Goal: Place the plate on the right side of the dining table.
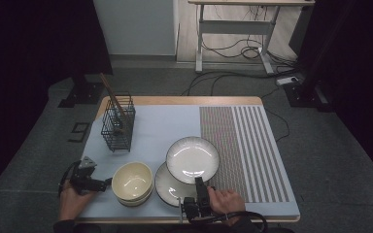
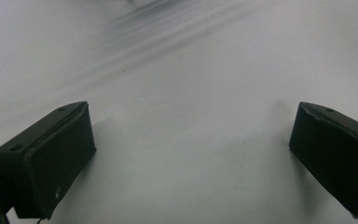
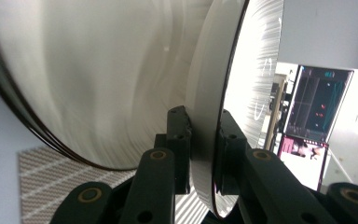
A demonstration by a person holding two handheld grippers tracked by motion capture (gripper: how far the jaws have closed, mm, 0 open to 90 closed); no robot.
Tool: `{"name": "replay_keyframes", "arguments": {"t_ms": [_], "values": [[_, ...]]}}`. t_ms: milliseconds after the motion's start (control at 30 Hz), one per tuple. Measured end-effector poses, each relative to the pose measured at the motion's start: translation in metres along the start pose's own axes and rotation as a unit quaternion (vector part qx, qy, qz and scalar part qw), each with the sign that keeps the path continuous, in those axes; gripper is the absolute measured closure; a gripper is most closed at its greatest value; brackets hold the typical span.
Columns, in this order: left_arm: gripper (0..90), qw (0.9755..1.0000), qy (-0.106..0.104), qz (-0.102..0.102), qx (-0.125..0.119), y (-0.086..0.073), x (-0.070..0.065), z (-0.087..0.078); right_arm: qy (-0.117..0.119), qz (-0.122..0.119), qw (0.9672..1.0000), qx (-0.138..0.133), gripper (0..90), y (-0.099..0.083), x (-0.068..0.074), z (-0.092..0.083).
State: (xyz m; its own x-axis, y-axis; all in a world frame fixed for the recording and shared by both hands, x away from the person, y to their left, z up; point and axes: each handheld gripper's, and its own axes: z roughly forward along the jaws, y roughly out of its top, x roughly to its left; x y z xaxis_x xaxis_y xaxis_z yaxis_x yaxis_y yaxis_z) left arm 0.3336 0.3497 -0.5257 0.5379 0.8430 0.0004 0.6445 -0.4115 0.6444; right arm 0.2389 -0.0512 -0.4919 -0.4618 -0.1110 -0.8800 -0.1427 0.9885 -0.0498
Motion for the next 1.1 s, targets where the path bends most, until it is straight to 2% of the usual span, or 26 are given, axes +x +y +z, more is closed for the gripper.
{"name": "replay_keyframes", "arguments": {"t_ms": [200,533,567,733,1100], "values": [[0.0,1.0,0.0,0.0,0.0,0.0,0.0,0.0,-0.002,0.001,0.9997,0.025,79.3,-0.014,-0.003,0.005],[0.0,1.0,0.0,0.0,0.0,0.0,0.0,0.0,-0.009,0.017,0.9983,0.056,79.3,-0.043,-0.007,0.016],[0.0,1.0,0.0,0.0,0.0,0.0,0.0,0.0,-0.008,0.024,0.9974,0.068,79.2,-0.049,-0.007,0.017],[0.0,1.0,0.0,0.0,0.0,0.0,0.0,0.0,-0.01,0.028,0.9965,0.078,79.2,-0.059,-0.009,0.021],[0.0,1.0,0.001,0.0,0.0,0.0,0.0,0.0,-0.01,0.045,0.9918,0.119,79.2,-0.086,-0.011,0.031]]}}
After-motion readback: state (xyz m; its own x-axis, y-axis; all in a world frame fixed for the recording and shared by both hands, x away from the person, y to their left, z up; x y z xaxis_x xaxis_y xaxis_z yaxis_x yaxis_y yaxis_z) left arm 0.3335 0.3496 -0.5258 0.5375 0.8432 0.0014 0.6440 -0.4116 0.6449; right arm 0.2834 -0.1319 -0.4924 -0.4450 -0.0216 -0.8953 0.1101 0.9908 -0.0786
